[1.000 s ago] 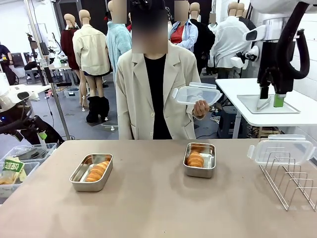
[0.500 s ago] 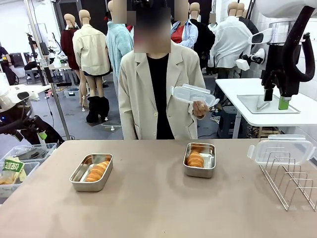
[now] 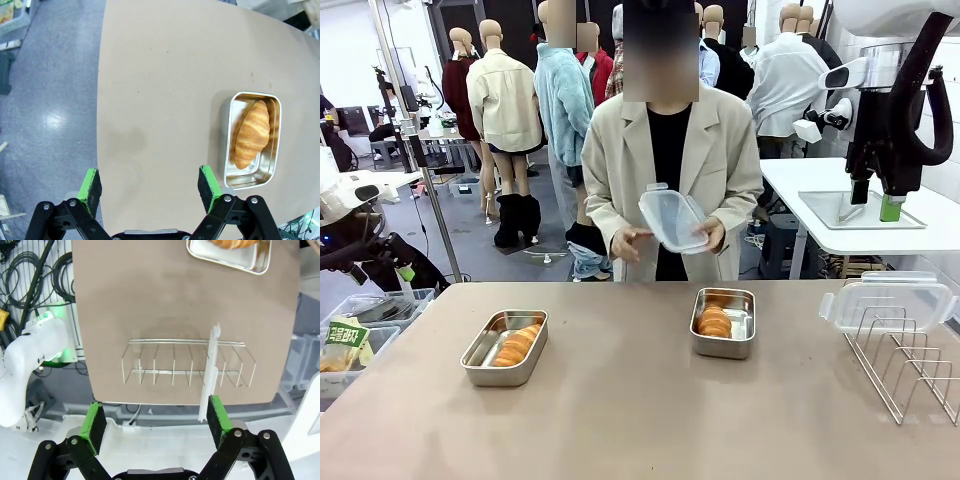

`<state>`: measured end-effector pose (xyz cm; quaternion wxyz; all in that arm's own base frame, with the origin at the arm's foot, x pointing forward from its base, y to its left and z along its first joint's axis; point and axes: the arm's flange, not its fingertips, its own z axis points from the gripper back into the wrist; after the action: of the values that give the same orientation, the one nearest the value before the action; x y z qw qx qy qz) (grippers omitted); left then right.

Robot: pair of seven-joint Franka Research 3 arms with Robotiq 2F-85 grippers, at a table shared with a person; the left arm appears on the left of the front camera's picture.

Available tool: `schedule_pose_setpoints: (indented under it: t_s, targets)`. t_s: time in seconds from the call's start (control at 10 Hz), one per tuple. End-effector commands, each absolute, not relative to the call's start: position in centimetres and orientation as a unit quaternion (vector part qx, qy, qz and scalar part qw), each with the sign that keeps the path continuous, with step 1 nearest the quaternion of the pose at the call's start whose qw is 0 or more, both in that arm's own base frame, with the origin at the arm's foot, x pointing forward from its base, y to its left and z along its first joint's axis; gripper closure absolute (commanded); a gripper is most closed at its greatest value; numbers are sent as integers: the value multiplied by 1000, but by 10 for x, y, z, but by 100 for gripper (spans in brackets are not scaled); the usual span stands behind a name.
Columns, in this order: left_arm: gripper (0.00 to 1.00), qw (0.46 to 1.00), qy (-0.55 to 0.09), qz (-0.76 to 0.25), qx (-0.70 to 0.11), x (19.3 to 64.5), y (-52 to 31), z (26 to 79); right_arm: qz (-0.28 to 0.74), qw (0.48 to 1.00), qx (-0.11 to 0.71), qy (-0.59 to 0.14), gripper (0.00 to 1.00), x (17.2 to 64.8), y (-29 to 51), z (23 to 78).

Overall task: Place the bread in airtight containers.
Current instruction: Pick up one Airtight Container lid and hand it to the human.

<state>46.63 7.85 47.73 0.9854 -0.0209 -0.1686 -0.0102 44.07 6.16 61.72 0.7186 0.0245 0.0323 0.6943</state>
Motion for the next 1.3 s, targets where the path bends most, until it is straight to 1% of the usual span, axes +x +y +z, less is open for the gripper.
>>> schedule_pose_setpoints:
  t_s: [0.0,1.2]
  targets:
    - [0,986,-168,-11,-18,466,81,479,694,719,28,35,0,442,62,619]
    - [0,986,-168,-11,-18,466,81,479,694,719,28,35,0,442,62,619]
